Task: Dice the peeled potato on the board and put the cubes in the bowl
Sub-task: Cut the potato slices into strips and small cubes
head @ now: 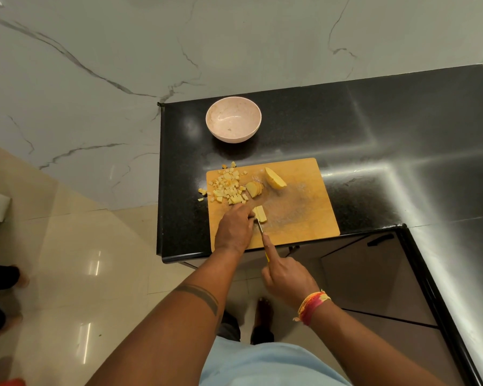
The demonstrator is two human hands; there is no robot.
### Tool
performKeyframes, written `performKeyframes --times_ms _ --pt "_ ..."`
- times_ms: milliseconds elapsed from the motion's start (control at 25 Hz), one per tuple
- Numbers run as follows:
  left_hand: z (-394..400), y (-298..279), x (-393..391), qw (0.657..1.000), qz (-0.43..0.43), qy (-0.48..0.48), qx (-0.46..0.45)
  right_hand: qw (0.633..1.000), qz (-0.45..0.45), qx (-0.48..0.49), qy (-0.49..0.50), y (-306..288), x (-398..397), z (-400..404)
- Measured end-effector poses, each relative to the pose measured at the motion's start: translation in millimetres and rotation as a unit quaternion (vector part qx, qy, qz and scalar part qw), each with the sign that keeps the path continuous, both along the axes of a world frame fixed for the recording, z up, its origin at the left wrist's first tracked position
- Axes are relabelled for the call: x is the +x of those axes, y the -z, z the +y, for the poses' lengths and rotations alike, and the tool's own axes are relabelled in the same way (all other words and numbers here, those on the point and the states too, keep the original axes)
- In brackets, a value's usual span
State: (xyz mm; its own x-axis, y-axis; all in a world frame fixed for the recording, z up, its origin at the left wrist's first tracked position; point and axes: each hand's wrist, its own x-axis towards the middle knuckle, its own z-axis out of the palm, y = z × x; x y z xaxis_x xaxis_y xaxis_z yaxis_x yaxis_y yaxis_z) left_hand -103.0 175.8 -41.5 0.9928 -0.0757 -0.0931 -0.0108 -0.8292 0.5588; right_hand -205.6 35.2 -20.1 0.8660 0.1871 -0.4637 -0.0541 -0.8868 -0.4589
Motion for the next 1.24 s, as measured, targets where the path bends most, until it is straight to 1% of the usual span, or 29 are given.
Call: performKeyframes --times_ms 80,160,240,280,360,480,600,680,800,880,1040,1240 --pt "-0.4 0.4 -1.5 1.0 -0.003 0.002 -0.01 1.0 0.003 0.006 0.002 -3.2 -7.3 -4.7" --pt "-1.1 1.6 -4.6 0.999 -0.008 -0.012 -0.043 1.0 -0.014 0.018 0.016 -4.7 -11.7 -9.4" --pt "-4.5 1.2 -9.9 0.995 -0.009 -0.055 -0.081 0.998 -0.034 0.03 0.047 -6.1 -10.2 -14.0" --pt "-7.7 0.9 -11.6 0.994 -0.006 -0.077 -0.081 0.996 -0.039 0.038 0.064 -6.0 -6.3 -16.3" --pt "-16.0 0.8 -12.1 0.993 0.022 -0.1 -0.05 0.994 -0.042 0.04 0.088 -7.3 4.8 -18.9" --pt "-27.2 -1.0 -7.9 0.994 0.053 -0.099 0.001 0.995 -0.032 0.03 0.089 -7.3 20.2 -19.5" --pt "-33.7 -1.0 -1.5 0.992 0.071 -0.104 0.011 0.995 -0.027 0.031 0.093 -3.2 24.9 -20.7" --pt "-34.8 -2.5 2.5 0.994 0.068 -0.083 0.013 0.995 -0.03 0.036 0.093 -1.5 25.3 -22.2" --pt "-28.9 -6.4 7.5 0.998 0.054 -0.01 0.02 0.994 -0.039 0.036 0.099 1.1 27.1 -25.9" --pt "-22.0 -5.7 10.2 0.998 0.05 0.025 0.007 0.993 -0.042 0.034 0.102 3.0 27.9 -28.0" --pt "-13.0 -0.7 11.3 0.998 0.041 0.045 -0.022 0.996 -0.049 0.033 0.073 6.9 23.4 -20.5" --pt "-8.9 0.0 13.7 0.998 0.041 0.053 -0.007 0.996 -0.045 0.031 0.07 13.8 19.4 -18.4"
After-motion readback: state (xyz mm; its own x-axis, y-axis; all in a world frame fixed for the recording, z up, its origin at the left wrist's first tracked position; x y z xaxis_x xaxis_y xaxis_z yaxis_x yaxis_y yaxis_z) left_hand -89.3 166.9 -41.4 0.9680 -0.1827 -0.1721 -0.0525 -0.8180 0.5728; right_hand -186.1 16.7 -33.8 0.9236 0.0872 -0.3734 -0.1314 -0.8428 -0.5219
